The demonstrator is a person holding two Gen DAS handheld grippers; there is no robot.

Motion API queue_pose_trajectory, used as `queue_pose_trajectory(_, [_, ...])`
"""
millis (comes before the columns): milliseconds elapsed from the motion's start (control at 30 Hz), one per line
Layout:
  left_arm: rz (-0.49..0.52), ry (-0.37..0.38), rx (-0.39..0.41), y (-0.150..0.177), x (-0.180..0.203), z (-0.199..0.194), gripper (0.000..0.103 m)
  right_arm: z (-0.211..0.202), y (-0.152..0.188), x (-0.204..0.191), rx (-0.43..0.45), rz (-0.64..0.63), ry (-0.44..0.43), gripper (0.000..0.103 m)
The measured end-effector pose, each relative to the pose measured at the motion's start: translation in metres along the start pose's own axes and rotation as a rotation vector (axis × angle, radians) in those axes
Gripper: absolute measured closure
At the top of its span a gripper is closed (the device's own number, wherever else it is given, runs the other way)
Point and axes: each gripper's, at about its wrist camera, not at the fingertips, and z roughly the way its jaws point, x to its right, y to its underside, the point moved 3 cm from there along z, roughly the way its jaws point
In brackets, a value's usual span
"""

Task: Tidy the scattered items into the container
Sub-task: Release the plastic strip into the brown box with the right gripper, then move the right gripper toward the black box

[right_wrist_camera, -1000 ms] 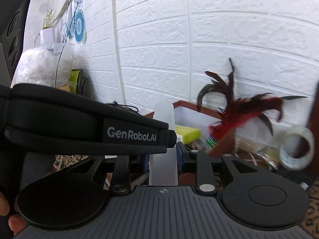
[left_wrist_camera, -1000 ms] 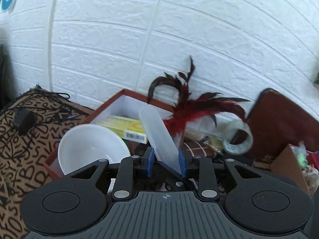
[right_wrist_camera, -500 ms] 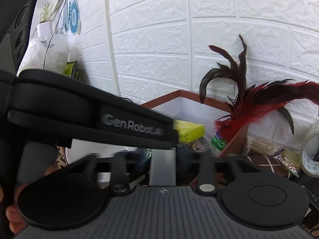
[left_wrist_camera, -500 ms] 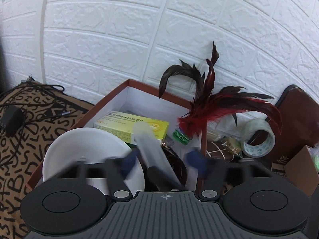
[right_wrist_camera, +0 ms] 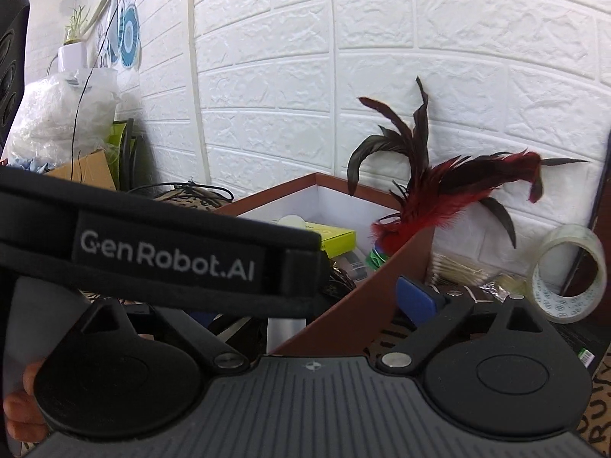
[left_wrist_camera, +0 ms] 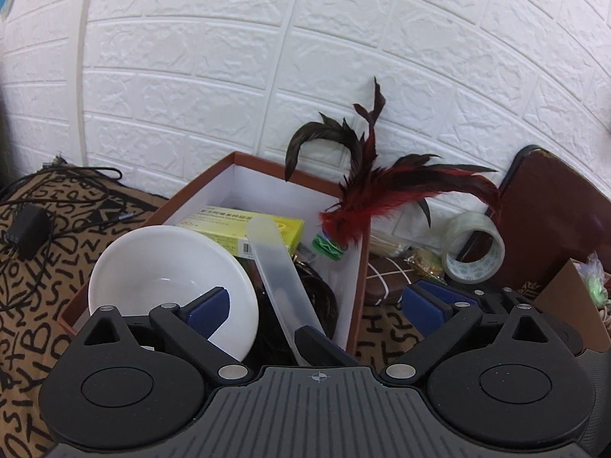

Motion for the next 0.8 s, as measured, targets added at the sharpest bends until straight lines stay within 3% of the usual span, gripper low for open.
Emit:
queue_pose_trajectory(500, [0.041, 0.033, 0.027, 0.018, 0.035, -0.041, 0.001, -0.054, 0.008, 0.002, 0.036, 0.035, 0.024, 0.003])
queue_pose_trajectory(800, [0.039, 0.127, 0.008, 0.062, 0.075, -0.056, 0.001, -0.098, 0.042, 0.014, 0.041, 0.035, 0.094, 0.003])
